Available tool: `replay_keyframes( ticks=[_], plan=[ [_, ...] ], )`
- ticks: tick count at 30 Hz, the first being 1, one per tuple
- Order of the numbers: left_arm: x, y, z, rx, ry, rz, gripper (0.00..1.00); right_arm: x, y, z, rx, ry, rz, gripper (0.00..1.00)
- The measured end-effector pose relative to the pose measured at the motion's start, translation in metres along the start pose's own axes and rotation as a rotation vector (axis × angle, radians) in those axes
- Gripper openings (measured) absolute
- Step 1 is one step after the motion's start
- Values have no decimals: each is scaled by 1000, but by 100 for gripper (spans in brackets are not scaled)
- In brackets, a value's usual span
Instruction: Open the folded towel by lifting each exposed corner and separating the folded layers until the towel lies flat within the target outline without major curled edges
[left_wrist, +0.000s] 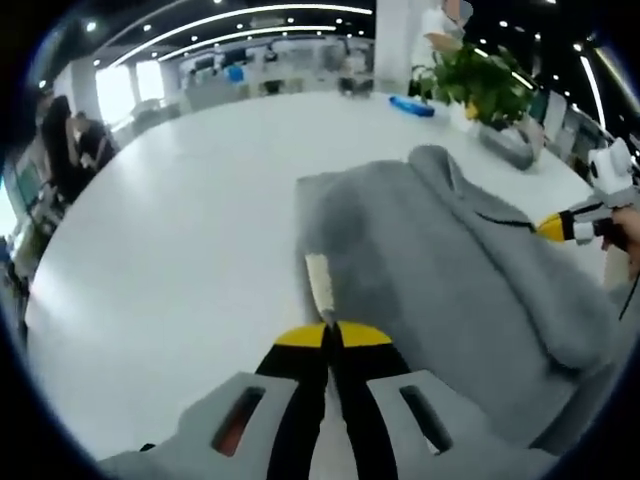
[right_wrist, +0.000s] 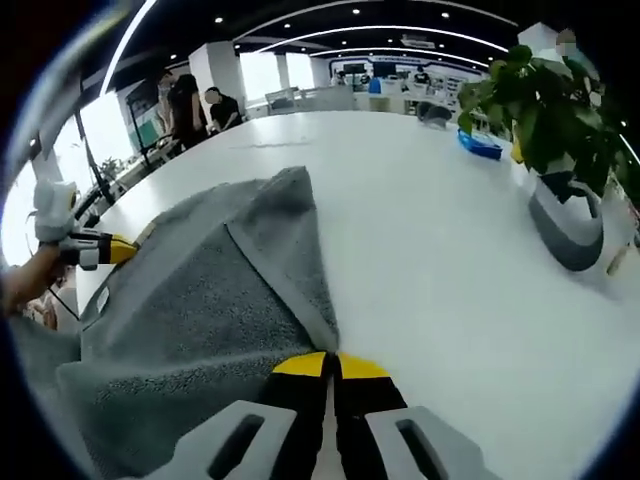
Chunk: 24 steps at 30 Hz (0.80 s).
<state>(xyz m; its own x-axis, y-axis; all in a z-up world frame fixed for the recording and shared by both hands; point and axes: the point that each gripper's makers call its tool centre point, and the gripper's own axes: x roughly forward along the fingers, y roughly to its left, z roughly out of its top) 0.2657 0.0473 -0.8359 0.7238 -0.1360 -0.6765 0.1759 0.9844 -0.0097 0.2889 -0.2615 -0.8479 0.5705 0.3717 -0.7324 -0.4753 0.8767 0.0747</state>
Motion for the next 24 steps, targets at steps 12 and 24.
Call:
replay_keyframes(
  ticks=[12,24],
  plan=[
    [-2,15,-2,135,13,97,2,-8,-31,-5,-223,49,-102,0],
    [-5,19,-1,156,13,113,2,-7,-33,-6,-388,97,-121,0]
  ],
)
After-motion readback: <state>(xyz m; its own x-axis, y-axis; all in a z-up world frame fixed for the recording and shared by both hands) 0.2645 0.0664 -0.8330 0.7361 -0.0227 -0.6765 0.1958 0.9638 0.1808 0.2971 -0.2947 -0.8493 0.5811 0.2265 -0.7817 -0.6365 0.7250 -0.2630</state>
